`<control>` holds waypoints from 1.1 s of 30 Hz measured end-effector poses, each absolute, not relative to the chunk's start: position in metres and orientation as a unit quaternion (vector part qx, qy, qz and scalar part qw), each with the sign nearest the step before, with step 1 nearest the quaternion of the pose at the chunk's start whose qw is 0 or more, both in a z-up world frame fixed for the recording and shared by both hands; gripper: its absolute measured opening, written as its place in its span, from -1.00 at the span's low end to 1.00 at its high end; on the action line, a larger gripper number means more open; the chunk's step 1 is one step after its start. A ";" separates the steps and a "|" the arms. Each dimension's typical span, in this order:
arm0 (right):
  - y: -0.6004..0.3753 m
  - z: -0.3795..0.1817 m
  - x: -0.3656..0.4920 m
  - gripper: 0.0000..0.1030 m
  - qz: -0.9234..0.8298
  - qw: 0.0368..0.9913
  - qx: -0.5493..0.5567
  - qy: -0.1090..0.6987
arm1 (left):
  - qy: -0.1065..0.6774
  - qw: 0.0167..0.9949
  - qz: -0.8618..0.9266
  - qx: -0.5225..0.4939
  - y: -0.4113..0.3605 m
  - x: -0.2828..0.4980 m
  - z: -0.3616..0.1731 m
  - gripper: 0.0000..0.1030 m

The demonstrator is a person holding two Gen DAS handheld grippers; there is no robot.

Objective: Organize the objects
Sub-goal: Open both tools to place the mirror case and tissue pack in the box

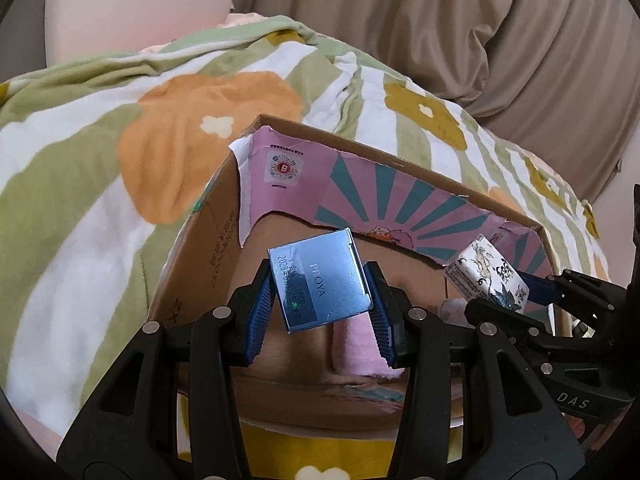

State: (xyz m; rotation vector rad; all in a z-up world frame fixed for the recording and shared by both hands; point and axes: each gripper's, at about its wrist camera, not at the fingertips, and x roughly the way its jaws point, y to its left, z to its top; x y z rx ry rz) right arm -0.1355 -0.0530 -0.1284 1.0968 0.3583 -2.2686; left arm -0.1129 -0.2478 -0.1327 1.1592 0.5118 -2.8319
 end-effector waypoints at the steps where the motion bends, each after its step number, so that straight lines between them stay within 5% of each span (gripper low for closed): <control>1: -0.053 -0.129 -0.135 -0.15 -0.852 0.293 0.413 0.135 | 0.168 0.016 -0.912 0.375 -0.249 -0.113 -0.133 -0.21; 6: -0.053 -0.129 -0.137 -0.09 -0.846 0.296 0.426 0.124 | 0.202 0.007 -0.903 0.378 -0.257 -0.118 -0.128 -0.02; 7: -0.051 -0.130 -0.138 0.15 -0.843 0.295 0.433 0.119 | 0.217 -0.002 -0.902 0.374 -0.259 -0.119 -0.126 0.30; 8: -0.050 -0.130 -0.138 0.55 -0.843 0.292 0.436 0.116 | 0.232 -0.014 -0.900 0.368 -0.260 -0.119 -0.123 0.85; 9: -0.048 -0.130 -0.137 0.67 -0.844 0.292 0.435 0.114 | 0.236 -0.013 -0.900 0.365 -0.261 -0.119 -0.119 0.97; 33: -0.061 -0.137 -0.113 0.70 -0.832 0.310 0.435 0.148 | 0.221 -0.011 -0.900 0.376 -0.256 -0.107 -0.109 0.99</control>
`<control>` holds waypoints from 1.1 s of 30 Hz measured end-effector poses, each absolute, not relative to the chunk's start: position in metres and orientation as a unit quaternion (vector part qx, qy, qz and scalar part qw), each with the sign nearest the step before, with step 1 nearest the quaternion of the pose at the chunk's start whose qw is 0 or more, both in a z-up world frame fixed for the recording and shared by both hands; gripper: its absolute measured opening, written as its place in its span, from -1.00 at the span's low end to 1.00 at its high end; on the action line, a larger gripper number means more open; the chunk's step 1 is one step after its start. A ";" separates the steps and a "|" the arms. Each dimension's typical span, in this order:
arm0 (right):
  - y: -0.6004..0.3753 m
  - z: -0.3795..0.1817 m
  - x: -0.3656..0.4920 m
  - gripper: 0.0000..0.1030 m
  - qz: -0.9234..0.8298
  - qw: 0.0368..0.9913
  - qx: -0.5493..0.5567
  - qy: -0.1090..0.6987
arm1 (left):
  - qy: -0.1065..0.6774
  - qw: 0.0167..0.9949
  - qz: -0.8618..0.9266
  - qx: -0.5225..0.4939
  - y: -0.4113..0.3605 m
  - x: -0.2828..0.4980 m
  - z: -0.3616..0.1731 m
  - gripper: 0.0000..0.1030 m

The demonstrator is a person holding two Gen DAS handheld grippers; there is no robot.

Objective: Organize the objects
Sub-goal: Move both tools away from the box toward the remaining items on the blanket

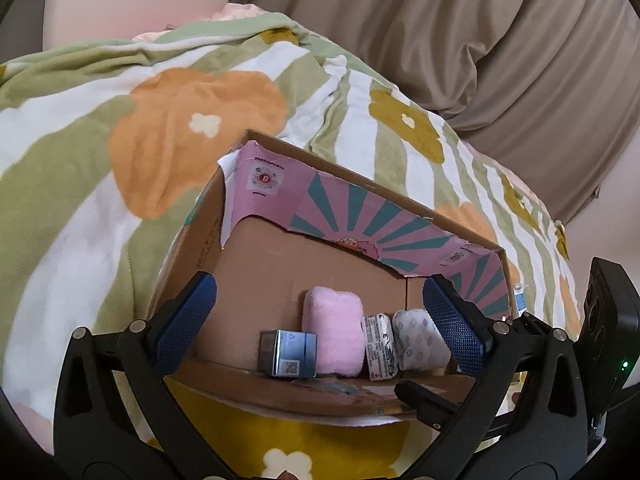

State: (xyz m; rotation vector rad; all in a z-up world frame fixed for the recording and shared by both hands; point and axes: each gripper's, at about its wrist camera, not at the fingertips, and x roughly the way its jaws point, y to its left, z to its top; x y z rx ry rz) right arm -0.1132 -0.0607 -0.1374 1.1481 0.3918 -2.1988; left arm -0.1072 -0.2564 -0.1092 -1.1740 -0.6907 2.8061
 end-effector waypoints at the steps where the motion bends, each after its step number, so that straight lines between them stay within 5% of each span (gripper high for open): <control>1: -0.060 -0.137 -0.112 0.70 -0.833 0.309 0.435 0.147 | -0.222 0.011 0.899 -0.376 -0.256 -0.107 -0.109 0.99; 20: -0.018 -0.087 -0.103 0.70 -0.860 0.293 0.401 0.117 | -0.185 0.031 0.914 -0.360 -0.210 -0.092 -0.062 0.99; 33: 0.073 -0.055 -0.094 0.70 -0.889 0.241 0.382 0.070 | -0.121 0.081 0.932 -0.331 -0.112 -0.086 -0.018 0.99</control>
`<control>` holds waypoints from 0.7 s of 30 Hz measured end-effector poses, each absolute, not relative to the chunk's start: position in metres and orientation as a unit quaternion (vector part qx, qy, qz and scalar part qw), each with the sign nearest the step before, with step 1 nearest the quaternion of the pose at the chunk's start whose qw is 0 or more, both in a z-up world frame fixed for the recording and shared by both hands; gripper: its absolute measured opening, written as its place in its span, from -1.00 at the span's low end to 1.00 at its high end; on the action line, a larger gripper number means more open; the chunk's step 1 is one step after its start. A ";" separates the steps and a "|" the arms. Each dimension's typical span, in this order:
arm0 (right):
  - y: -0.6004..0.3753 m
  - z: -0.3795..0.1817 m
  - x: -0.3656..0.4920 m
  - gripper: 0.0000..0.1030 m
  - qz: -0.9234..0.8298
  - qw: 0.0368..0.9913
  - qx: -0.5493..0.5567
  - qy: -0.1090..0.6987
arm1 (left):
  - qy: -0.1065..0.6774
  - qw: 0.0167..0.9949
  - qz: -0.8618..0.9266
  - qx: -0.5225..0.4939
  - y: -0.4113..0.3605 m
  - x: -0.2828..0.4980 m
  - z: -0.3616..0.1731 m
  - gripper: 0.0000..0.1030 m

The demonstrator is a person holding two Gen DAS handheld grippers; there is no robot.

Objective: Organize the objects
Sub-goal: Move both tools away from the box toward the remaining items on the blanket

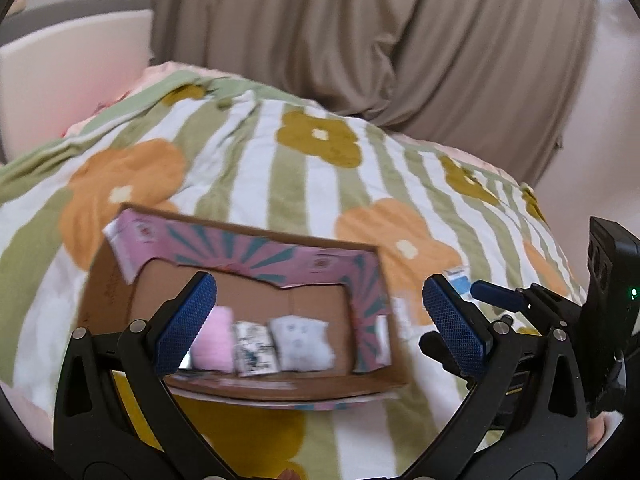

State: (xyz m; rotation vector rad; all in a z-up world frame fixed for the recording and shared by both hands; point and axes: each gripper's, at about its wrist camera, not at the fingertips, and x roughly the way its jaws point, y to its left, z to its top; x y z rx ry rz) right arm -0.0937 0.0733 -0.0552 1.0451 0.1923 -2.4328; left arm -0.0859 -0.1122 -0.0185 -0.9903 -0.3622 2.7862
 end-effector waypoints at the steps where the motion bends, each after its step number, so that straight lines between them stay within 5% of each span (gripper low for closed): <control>1: 0.082 -0.054 -0.093 0.70 -0.891 0.237 0.381 0.066 | -0.117 0.086 0.933 -0.330 -0.101 -0.086 -0.016 0.99; 21: 0.280 -0.042 -0.076 0.70 -0.925 0.129 0.356 0.014 | -0.058 0.164 0.921 -0.348 0.102 -0.106 -0.031 0.99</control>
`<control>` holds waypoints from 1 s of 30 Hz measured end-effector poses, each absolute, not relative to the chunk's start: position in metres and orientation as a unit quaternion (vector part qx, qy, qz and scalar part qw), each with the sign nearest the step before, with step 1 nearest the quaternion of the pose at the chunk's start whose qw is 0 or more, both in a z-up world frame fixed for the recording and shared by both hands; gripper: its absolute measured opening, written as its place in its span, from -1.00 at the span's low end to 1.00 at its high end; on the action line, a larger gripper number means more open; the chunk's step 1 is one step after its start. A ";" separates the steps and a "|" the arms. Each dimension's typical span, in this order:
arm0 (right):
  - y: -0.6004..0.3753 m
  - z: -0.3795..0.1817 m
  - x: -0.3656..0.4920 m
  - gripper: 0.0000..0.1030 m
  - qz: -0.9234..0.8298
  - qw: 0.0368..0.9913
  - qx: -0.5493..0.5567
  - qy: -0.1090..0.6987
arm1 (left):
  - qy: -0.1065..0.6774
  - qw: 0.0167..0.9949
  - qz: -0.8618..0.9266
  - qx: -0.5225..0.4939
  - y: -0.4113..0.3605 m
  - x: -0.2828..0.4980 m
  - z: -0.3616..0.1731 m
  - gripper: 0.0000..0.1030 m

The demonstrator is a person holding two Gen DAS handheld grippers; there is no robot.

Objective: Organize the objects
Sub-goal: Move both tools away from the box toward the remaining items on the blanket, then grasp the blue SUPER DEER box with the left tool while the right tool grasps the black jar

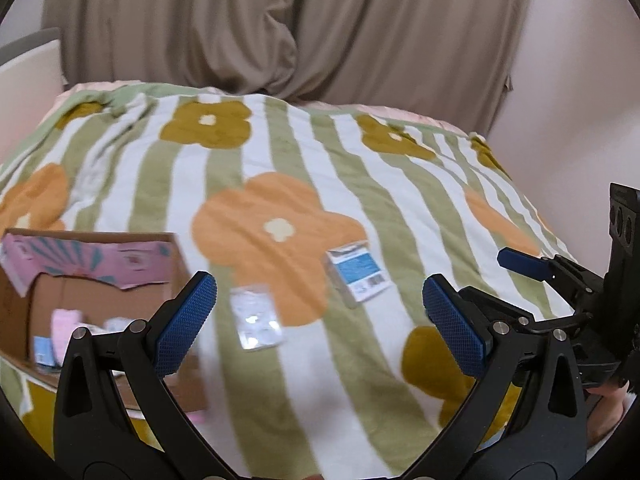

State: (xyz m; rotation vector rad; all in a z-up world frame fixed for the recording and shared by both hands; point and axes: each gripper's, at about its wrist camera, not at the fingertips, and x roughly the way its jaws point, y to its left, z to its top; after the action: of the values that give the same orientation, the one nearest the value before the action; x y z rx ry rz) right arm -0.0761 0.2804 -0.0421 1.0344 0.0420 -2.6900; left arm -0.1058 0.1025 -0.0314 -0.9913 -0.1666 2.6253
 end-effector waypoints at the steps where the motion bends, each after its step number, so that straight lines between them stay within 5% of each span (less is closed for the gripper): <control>1: 0.287 -0.043 -0.076 0.70 -0.926 0.125 0.355 0.014 | -0.058 0.166 0.920 -0.350 0.110 -0.108 -0.033 0.99; 30: 0.392 -0.157 -0.113 0.70 -0.898 0.082 0.433 0.024 | -0.048 0.160 0.871 -0.462 0.231 -0.208 -0.152 0.99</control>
State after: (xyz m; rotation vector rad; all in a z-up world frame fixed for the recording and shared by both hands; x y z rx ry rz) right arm -0.1129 0.3921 -0.1567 1.2931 0.0713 -2.6820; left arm -0.2085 0.2310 -0.1524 -1.3192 -0.1384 2.4881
